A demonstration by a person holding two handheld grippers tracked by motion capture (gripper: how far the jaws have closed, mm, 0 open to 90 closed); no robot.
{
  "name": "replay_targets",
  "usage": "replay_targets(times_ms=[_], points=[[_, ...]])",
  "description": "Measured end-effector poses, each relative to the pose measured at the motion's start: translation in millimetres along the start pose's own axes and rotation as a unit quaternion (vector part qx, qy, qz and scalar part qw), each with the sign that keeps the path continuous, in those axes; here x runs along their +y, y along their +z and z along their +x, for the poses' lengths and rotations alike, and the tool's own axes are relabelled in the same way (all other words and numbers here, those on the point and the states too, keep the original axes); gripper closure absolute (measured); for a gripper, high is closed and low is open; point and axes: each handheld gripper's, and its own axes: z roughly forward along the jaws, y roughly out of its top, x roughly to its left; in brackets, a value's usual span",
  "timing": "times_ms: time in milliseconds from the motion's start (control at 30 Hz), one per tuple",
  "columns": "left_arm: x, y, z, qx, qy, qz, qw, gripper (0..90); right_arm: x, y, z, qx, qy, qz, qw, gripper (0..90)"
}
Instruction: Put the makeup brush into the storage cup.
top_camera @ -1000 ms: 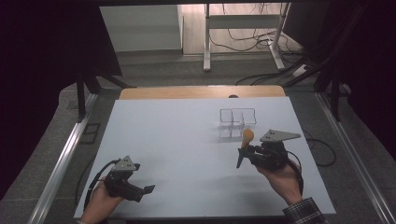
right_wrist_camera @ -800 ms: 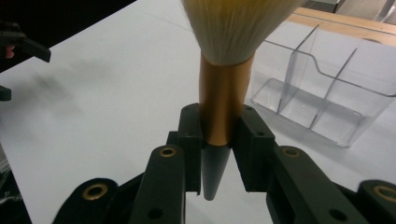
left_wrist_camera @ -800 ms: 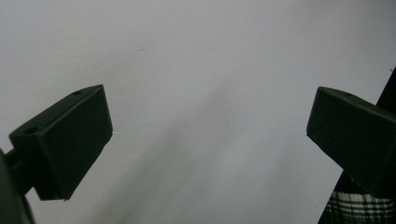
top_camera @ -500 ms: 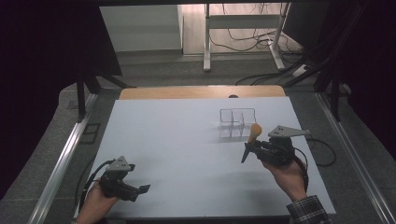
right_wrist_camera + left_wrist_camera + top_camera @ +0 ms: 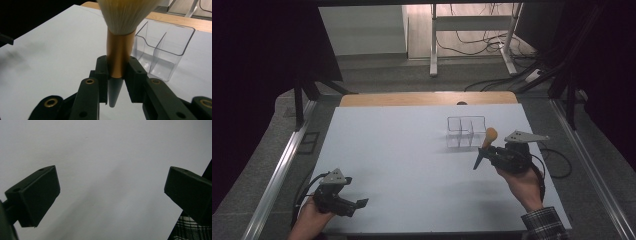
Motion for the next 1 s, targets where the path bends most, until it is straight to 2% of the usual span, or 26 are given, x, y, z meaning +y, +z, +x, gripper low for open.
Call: replay_targets(times_ms=[433,1000], points=[[-5.2,-4.9,3.4,0.007,-0.005,-0.002,1.0,0.6,5.3,1.2,-5.7,0.007,0.009,-0.008,0.9999,73.3],[-12.0,-9.2,8.3,0.015,-0.015,-0.004,0.9998,0.6,16.7,0.8,-22.6,-0.005,0.019,-0.019,0.9996,73.3]])
